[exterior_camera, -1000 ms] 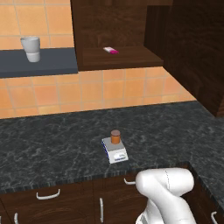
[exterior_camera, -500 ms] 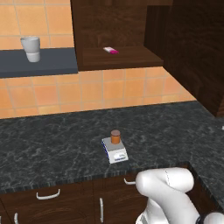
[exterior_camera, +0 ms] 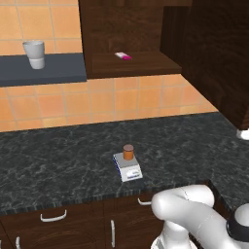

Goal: Pick the jam and place it on the digital scale for weighing, and close the cabinet.

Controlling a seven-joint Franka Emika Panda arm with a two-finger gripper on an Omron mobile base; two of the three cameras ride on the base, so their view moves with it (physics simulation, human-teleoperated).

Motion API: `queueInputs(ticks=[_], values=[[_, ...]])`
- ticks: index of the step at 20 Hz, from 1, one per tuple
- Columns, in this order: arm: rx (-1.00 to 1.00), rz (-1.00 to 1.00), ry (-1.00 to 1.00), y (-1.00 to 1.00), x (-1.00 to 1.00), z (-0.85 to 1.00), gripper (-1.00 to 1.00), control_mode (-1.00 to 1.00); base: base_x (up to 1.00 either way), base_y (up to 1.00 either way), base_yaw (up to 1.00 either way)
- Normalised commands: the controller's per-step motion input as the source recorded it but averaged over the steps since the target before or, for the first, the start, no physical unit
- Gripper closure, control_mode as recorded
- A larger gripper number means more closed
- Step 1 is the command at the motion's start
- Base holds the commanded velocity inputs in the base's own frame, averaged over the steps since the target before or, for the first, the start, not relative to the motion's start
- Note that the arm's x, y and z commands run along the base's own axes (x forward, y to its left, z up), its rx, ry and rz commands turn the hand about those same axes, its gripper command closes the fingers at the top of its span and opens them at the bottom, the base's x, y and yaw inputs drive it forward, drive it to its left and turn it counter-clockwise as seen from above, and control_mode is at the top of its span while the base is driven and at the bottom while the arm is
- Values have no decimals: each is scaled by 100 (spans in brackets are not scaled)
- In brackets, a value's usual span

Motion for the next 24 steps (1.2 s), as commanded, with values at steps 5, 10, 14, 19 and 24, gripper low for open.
queueInputs(ticks=[5,10,14,19,24], values=[[0,14,-3,34,6,38,-100,-100,0,0,0],[0,7,-1,63,0,32,-100,-100,0,0,0],[-1,1,-2,77,-11,19,-100,-100,0,0,0],[-2,0,0,97,-7,7,-100,-100,0,0,0],[0,-2,0,98,19,9,-100,-100,0,0,0]])
